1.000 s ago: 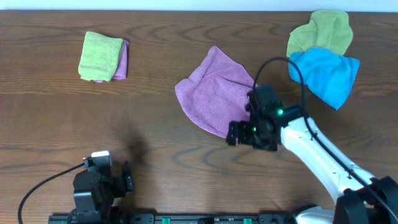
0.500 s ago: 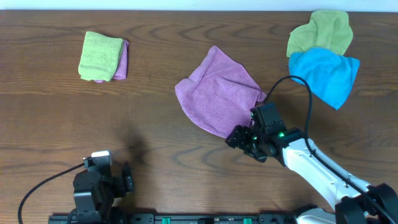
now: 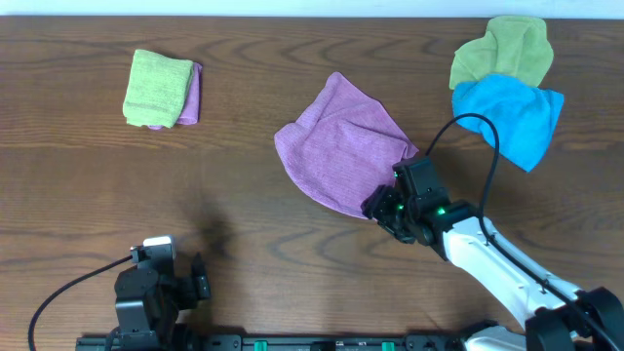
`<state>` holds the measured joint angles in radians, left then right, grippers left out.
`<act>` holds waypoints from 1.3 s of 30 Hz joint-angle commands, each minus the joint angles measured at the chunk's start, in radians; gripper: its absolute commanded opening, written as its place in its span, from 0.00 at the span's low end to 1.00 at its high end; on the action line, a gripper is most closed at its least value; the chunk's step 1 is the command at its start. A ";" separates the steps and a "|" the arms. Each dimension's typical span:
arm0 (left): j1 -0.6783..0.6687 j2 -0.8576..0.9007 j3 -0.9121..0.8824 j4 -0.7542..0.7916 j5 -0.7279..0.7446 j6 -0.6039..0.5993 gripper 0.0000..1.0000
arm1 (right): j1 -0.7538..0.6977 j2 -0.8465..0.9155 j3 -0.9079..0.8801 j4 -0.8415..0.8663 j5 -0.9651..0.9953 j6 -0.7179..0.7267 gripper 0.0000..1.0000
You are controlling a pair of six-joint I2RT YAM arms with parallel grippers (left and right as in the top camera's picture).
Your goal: Fold the cloth
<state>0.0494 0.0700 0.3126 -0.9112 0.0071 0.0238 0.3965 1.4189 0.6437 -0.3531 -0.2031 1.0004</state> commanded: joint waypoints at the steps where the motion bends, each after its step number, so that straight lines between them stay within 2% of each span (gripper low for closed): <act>1: -0.005 -0.003 -0.010 -0.010 -0.017 0.006 0.95 | 0.001 0.018 -0.007 0.002 0.039 0.034 0.60; 16: -0.005 -0.003 -0.010 -0.010 -0.017 0.006 0.95 | 0.002 0.108 -0.007 0.032 0.038 0.077 0.53; 18: -0.005 -0.003 -0.010 -0.010 -0.017 0.006 0.95 | 0.002 0.112 -0.007 0.036 0.039 0.077 0.46; 19: -0.005 -0.003 -0.010 -0.010 -0.016 0.007 0.95 | 0.002 0.112 -0.007 0.042 0.039 0.076 0.38; 22: -0.005 -0.003 -0.010 -0.010 -0.017 0.006 0.95 | 0.002 0.112 -0.007 0.066 0.029 0.076 0.02; 29: -0.005 -0.003 -0.010 -0.010 -0.017 0.006 0.95 | 0.091 0.112 -0.007 0.149 -0.151 0.087 0.01; 33: -0.005 -0.003 -0.010 -0.010 -0.016 0.006 0.95 | 0.214 0.112 -0.007 0.226 -0.192 0.143 0.01; 39: -0.005 -0.003 -0.010 -0.010 -0.017 0.006 0.95 | 0.414 0.112 -0.007 0.434 -0.189 0.200 0.01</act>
<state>0.0494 0.0700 0.3126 -0.9108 0.0071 0.0238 0.7654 1.5280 0.6380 0.0460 -0.3862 1.1648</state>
